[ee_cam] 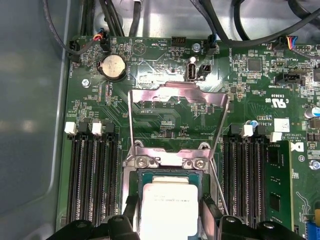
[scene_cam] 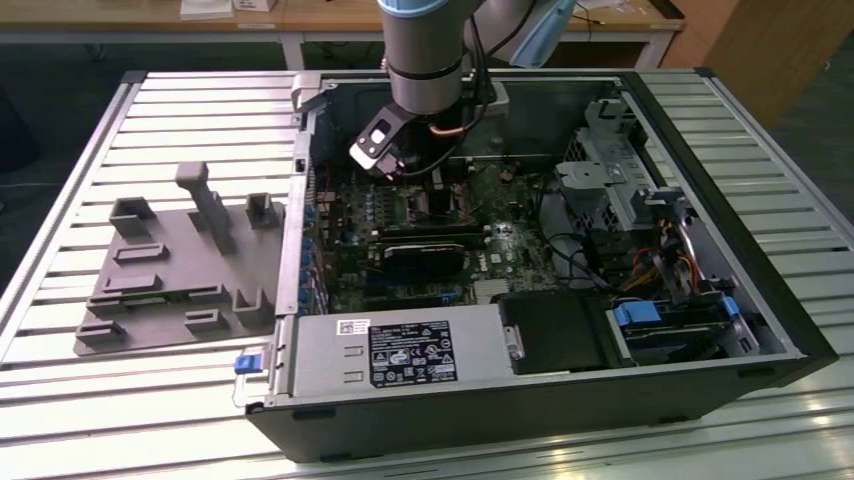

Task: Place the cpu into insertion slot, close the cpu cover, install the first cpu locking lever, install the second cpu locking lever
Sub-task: 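Place the cpu into insertion slot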

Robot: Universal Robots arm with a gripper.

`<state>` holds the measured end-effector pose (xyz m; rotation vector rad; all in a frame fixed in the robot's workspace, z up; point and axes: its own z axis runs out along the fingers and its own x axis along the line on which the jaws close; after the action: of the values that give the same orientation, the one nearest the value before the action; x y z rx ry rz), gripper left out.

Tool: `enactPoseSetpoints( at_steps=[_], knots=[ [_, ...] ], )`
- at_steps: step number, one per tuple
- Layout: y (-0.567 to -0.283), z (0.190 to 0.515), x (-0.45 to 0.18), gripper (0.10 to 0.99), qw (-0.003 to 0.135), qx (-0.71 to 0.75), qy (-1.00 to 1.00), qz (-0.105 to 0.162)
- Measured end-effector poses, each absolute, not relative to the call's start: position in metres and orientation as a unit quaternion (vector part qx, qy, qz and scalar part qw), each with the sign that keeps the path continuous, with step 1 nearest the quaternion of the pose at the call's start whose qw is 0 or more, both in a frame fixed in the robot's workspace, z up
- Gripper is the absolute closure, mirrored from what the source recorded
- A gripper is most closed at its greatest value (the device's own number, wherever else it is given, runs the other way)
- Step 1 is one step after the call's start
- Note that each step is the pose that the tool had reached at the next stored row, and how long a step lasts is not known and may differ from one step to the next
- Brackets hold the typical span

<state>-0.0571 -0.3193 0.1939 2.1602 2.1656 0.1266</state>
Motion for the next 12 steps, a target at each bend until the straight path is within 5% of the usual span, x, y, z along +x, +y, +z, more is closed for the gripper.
enactPoseSetpoints(
  at_steps=[12],
  knots=[
    [-0.3193, 0.1991, -0.0571, 0.482, 0.040, 0.705, 0.707, 0.041]
  ],
)
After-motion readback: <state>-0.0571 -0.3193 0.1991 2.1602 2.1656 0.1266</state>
